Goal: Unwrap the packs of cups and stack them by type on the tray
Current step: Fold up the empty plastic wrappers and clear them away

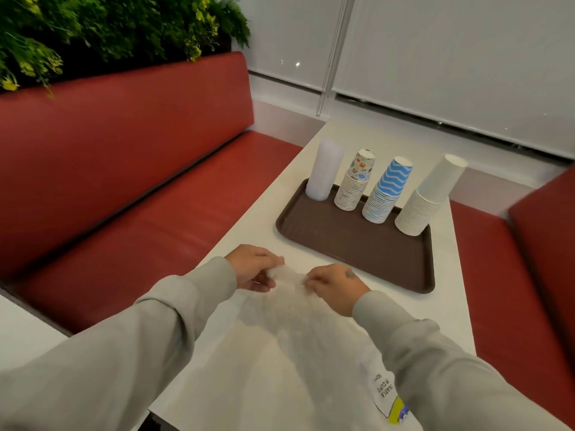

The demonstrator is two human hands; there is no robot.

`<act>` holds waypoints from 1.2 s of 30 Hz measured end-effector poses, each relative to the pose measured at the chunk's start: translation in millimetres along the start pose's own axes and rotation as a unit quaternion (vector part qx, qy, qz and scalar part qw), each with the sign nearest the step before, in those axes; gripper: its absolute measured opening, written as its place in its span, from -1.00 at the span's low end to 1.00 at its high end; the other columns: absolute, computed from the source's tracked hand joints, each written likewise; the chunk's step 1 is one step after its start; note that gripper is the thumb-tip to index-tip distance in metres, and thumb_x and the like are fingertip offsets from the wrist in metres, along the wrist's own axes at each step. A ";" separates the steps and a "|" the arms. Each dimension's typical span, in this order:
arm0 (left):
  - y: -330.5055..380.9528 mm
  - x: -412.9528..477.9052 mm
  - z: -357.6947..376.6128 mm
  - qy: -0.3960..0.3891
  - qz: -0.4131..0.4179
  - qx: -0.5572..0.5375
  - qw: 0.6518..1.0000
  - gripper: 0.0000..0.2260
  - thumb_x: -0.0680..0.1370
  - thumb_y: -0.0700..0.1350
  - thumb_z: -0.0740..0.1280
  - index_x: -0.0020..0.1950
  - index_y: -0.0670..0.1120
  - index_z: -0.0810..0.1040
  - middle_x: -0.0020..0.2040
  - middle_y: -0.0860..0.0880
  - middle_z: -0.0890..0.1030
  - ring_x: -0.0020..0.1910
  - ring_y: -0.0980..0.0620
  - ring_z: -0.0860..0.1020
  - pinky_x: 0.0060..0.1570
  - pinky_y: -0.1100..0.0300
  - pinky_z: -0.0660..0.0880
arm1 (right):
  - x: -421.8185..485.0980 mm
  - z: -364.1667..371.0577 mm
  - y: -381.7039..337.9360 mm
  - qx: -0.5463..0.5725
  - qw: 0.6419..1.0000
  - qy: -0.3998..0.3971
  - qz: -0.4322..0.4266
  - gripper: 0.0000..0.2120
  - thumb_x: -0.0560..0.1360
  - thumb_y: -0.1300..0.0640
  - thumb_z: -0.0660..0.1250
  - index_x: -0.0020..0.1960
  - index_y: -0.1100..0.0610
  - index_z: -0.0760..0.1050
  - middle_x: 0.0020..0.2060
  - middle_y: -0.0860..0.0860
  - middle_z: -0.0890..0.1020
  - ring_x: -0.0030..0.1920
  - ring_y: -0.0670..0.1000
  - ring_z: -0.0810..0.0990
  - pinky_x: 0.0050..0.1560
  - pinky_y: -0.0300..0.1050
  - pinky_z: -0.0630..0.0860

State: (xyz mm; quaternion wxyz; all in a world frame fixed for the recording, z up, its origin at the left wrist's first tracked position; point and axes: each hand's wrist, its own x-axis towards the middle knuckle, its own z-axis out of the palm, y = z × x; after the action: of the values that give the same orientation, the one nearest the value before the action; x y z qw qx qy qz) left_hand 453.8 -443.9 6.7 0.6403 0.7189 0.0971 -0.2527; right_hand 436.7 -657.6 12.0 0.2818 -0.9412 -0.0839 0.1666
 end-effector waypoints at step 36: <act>109.4 -10.8 54.2 0.030 0.197 -0.080 0.977 -0.80 0.60 -0.11 0.36 0.01 -0.27 0.60 -0.17 -0.13 0.63 -0.24 -0.05 0.64 -0.27 0.08 0.61 | -31.7 -69.9 7.9 0.400 0.914 0.074 0.001 -0.72 0.45 0.04 0.51 0.11 0.13 0.65 0.00 0.07 0.73 0.00 0.03 0.71 0.12 0.00 0.60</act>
State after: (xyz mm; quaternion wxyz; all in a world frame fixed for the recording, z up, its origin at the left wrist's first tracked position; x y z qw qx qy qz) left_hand 482.3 -512.1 104.5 0.7300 0.6774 -0.0075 -0.0909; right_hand 432.9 -707.3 70.9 0.6397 -0.7596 0.0121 0.1166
